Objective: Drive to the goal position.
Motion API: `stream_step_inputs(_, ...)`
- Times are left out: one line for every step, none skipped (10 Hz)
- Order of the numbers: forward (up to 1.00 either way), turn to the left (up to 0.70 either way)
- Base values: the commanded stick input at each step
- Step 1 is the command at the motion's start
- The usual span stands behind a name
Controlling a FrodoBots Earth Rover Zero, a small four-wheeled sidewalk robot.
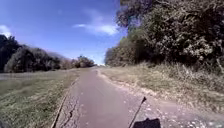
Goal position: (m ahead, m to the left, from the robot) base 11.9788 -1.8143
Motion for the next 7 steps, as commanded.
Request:
stream_step_inputs(0.3,0.0)
stream_step_inputs(0.3,0.0)
stream_step_inputs(0.3,0.0)
stream_step_inputs(0.3,0.0)
stream_step_inputs(0.3,0.36)
stream_step_inputs(0.3,0.6)
stream_step_inputs(0.3,0.6)
